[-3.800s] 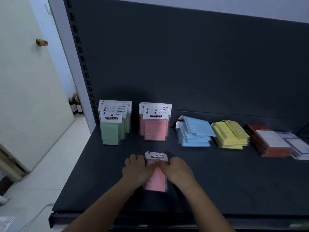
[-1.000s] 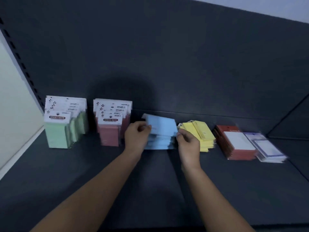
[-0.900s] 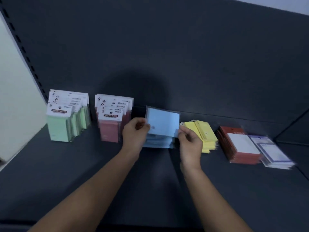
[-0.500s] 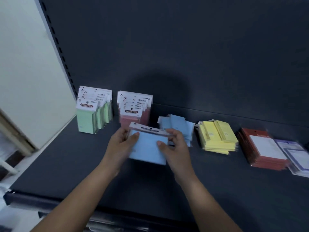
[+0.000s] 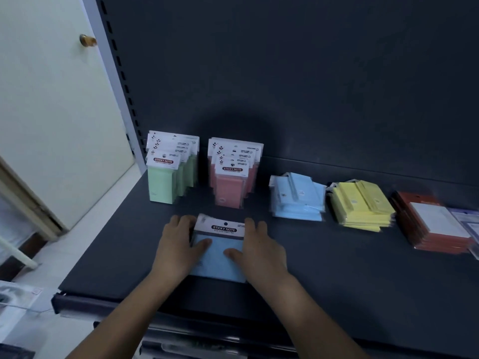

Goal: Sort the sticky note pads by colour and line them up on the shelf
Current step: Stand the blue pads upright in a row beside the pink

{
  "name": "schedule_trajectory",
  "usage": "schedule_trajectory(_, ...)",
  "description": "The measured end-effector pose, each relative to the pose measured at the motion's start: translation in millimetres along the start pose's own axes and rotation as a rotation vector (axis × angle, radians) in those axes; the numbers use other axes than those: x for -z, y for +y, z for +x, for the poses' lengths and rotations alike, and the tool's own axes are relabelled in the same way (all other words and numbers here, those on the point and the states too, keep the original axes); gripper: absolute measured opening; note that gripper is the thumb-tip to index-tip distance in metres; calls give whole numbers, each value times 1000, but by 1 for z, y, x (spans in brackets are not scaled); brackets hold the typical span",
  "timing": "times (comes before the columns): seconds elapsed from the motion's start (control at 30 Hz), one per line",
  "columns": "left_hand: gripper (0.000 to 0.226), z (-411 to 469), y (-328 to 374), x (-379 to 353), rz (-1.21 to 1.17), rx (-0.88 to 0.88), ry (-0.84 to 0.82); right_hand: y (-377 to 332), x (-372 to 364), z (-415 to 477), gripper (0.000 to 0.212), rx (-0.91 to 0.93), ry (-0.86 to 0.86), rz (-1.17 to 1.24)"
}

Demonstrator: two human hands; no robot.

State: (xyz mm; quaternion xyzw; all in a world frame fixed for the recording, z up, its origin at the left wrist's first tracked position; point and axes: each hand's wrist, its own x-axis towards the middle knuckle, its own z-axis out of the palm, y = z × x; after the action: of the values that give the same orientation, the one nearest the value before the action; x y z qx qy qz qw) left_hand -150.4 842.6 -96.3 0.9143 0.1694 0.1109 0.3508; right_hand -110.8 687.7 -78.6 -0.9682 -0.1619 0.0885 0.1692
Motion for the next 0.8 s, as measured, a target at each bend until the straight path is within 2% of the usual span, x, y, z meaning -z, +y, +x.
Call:
schedule_trajectory(0.07, 53, 2, 5, -1, 33, -15, 34, 2, 3, -2, 77, -23, -1, -4)
schedule_trajectory(0.13, 55, 5, 18, -5, 41, -78, 66, 12, 10, -3, 63, -11, 89, 103)
schedule_trajectory(0.23, 39, 12, 57, -17, -98, -237, 14, 34, 30, -1, 23, 14, 451, 384)
schedule_trajectory(0.27, 34, 15, 73, -23, -152, -296, -9, 44, 37, 1, 16, 5, 579, 468)
schedule_trajectory(0.33, 33, 21, 102, -37, -194, -382, -35, 62, 52, 6, 20, -49, 726, 574)
schedule_trajectory(0.43, 45, 31, 133, -58, -153, -365, -82, 84, 62, 16, 31, -169, 635, 664)
schedule_trajectory(0.57, 52, 37, 148, -82, -81, -300, -183, 97, 63, 30, 39, -177, 429, 774)
schedule_trajectory(0.67, 49, 38, 150, -87, -155, -285, -144, 99, 61, 31, 37, -193, 446, 909)
schedule_trajectory(0.8, 31, 28, 150, -80, -427, -366, -50, 94, 58, 19, 12, -211, 589, 1211)
